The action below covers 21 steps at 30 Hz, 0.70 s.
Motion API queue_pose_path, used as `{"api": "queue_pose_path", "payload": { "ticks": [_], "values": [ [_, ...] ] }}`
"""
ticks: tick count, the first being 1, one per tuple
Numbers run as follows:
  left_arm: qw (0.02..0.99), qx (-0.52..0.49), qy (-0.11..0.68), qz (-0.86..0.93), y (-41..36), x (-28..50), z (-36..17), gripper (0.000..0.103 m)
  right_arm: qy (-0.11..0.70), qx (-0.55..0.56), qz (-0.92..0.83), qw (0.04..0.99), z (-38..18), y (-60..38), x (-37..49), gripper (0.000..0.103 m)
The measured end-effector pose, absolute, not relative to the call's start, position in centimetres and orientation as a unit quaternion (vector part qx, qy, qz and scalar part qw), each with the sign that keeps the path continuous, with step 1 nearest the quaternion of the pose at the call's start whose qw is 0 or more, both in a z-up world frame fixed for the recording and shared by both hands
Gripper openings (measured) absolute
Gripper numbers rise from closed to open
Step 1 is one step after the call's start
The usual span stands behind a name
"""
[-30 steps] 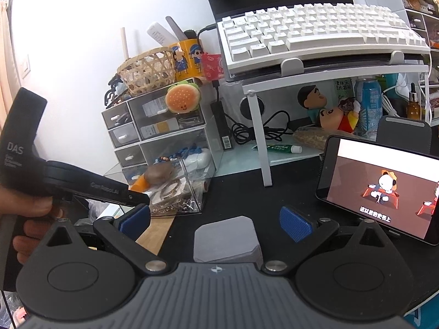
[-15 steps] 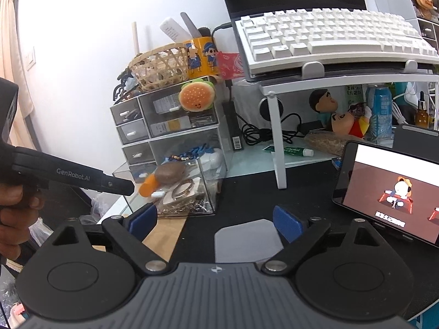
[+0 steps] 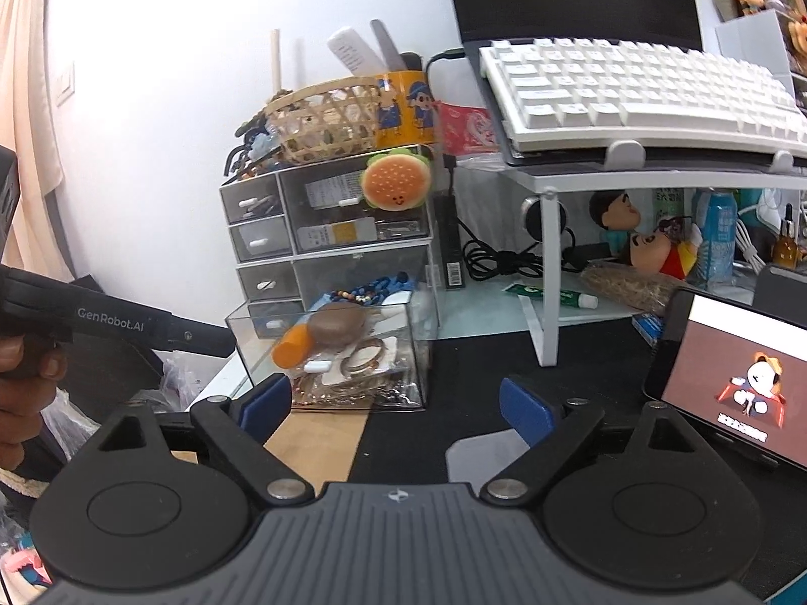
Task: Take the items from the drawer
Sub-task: 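Withdraw the left tool from the opened drawer, then reach the right tool into the drawer toward the brown earbud case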
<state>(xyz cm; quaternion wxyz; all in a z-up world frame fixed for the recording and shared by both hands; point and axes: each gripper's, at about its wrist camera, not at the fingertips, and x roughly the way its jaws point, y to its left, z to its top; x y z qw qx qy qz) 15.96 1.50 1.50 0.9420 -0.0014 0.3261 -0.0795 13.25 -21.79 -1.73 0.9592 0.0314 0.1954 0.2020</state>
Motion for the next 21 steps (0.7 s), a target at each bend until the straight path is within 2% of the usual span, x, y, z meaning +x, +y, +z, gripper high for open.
{"api": "queue_pose_path", "payload": {
  "ticks": [4,21],
  "values": [
    [0.947,-0.008,0.312,-0.076,3.1,15.6,1.2,0.038,0.189,0.006,0.2,0.961,-1.5,-20.3,13.2,0.093],
    [0.95,-0.041,0.292,-0.102,7.9,15.7,-2.5,0.039,0.204,0.013,0.204,0.957,0.3,-17.0,15.3,0.086]
  ]
}}
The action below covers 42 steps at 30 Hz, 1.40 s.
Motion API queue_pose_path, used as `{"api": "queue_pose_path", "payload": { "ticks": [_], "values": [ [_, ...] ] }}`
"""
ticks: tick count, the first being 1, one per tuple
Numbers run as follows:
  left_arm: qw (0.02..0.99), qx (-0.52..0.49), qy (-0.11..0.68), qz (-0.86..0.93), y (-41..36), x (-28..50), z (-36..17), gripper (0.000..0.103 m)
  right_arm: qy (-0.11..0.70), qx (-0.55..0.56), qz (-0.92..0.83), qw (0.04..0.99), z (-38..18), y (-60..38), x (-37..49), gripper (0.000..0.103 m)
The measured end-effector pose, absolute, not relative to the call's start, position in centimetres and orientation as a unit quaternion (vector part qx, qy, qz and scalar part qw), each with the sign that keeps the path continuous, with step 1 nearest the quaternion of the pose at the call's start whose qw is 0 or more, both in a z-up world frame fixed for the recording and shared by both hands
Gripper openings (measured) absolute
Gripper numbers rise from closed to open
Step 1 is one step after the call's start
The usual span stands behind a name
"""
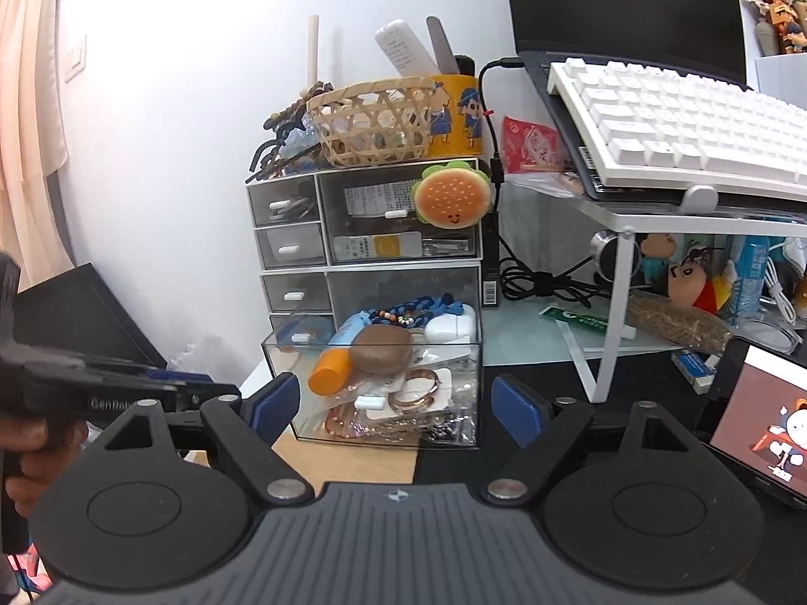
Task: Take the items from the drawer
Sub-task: 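Reach the right tool into the drawer toward the brown earbud case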
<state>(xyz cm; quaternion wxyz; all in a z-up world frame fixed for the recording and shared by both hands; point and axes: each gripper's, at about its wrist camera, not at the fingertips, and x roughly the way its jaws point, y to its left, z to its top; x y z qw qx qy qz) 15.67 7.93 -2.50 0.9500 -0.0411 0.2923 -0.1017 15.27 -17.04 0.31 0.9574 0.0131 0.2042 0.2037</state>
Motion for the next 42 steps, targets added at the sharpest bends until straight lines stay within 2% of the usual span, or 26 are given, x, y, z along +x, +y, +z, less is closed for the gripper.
{"api": "queue_pose_path", "payload": {
  "ticks": [6,15,18,29,42],
  "values": [
    [0.952,-0.056,0.278,-0.114,9.0,16.0,-3.1,0.044,0.234,0.02,0.216,0.948,1.4,-16.1,17.3,0.08],
    [0.954,-0.049,0.262,-0.134,9.3,15.9,-4.1,0.044,0.278,0.031,0.233,0.931,3.0,-14.6,20.4,0.07],
    [0.956,-0.044,0.255,-0.14,9.4,15.8,-4.5,0.05,0.303,0.036,0.235,0.923,3.5,-14.3,21.8,0.064],
    [0.959,-0.064,0.236,-0.146,10.7,15.7,-4.8,0.05,0.37,-0.054,0.218,0.901,5.8,-10.9,26.5,0.063],
    [0.959,-0.077,0.225,-0.156,11.5,15.1,-4.7,0.05,0.465,-0.056,0.197,0.861,3.9,-8.9,31.3,0.064]
  ]
}}
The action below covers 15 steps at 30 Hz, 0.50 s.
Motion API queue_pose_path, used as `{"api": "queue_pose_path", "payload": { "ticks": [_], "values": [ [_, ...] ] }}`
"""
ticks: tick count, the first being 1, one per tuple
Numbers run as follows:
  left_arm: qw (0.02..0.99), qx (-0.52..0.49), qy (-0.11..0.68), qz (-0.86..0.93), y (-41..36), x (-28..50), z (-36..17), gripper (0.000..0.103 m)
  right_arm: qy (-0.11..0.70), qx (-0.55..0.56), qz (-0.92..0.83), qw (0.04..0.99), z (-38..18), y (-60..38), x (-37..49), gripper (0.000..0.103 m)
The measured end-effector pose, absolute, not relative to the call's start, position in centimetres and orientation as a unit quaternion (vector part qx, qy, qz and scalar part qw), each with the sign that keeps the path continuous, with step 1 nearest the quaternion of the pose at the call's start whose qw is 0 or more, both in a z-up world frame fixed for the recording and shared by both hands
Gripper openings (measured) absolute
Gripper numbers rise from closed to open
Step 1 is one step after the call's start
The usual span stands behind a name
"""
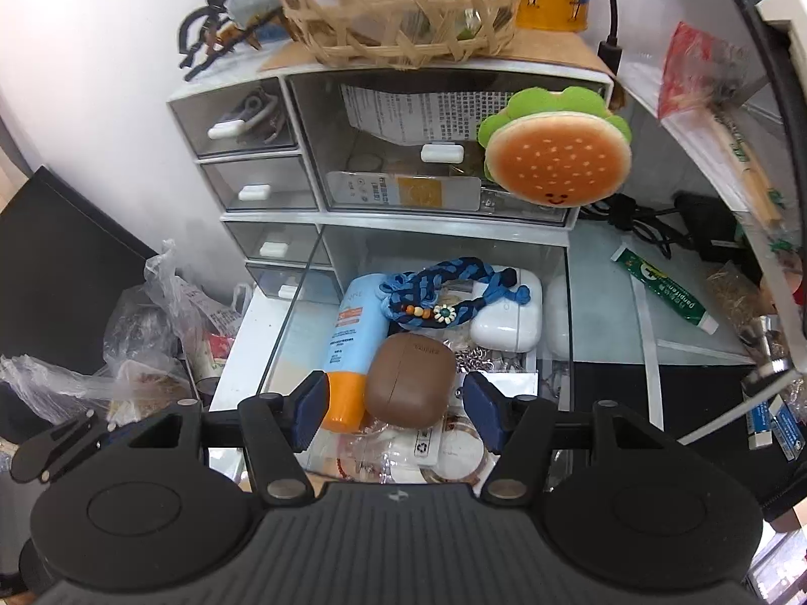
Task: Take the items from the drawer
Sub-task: 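Reach the right tool into the drawer toward the brown earbud case, then close the right tool on the brown earbud case and lift it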
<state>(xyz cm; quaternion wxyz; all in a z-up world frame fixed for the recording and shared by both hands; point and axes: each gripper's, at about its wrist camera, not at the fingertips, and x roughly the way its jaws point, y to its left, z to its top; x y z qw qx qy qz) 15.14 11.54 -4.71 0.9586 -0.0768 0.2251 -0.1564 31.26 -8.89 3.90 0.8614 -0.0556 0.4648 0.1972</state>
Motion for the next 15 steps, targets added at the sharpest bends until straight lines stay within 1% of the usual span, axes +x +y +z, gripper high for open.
{"api": "queue_pose_path", "payload": {
  "ticks": [10,15],
  "values": [
    [0.958,-0.085,0.224,-0.158,12.2,15.0,-4.9,0.05,0.495,-0.063,0.184,0.847,2.8,-8.1,32.6,0.064],
    [0.956,-0.093,0.227,-0.162,12.5,15.1,-5.2,0.05,0.508,-0.066,0.178,0.84,2.3,-7.8,33.2,0.059]
  ]
}}
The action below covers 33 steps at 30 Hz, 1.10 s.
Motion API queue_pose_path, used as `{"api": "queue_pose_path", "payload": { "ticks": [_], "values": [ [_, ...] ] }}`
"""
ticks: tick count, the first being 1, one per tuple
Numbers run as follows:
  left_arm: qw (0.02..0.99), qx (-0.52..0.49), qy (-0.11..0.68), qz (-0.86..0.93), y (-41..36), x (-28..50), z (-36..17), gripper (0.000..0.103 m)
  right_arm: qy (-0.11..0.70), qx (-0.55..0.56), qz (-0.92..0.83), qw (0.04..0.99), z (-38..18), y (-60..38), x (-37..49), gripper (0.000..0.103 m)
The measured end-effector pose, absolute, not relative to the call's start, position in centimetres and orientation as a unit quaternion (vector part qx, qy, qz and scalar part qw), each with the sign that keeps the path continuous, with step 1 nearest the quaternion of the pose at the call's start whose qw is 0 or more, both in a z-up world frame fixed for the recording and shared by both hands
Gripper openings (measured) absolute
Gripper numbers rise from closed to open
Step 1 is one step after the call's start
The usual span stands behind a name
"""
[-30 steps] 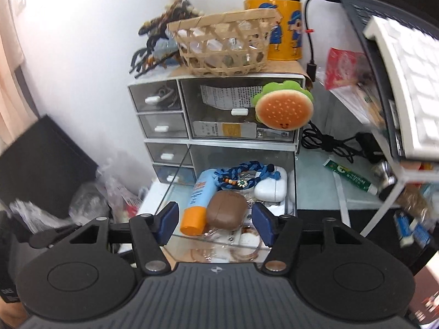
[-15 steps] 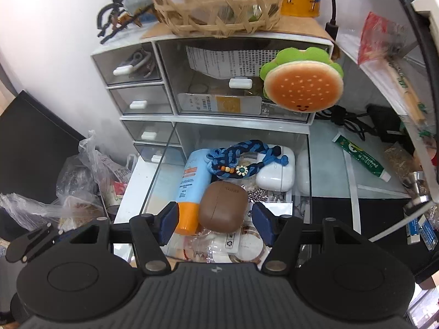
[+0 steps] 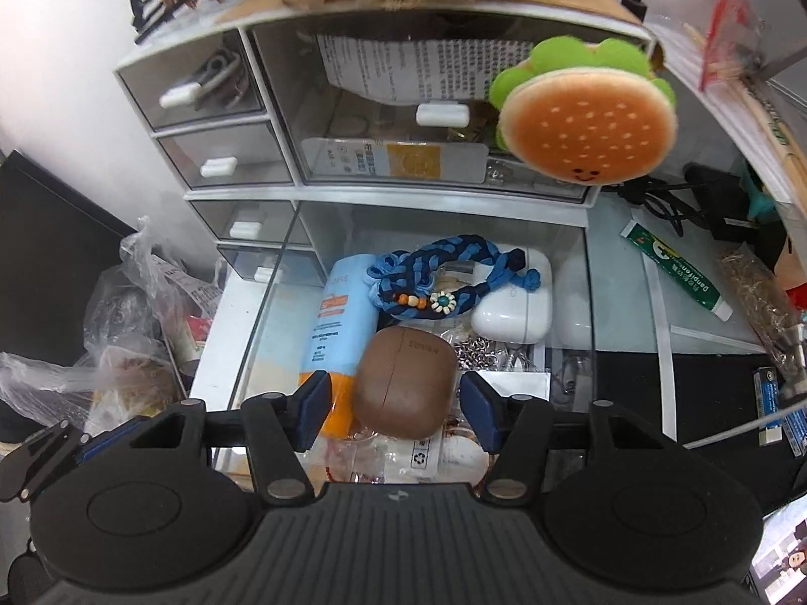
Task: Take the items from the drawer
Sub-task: 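Close the right tool on the brown earbud case and lift it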
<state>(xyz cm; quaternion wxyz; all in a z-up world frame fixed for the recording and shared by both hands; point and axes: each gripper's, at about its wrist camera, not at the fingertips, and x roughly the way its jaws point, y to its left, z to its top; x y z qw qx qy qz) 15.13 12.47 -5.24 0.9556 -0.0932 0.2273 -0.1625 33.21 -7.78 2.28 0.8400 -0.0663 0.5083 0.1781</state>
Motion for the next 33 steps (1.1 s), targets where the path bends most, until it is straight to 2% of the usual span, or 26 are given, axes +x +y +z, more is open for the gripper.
{"api": "queue_pose_path", "payload": {
  "ticks": [11,33],
  "values": [
    [0.955,-0.107,0.227,-0.159,13.1,15.5,-5.7,0.05,0.494,-0.084,0.169,0.849,4.1,-8.3,31.4,0.054],
    [0.955,-0.098,0.209,-0.186,11.6,13.9,-4.6,0.05,0.466,-0.112,0.157,0.863,7.4,-10.1,27.7,0.053]
  ]
}}
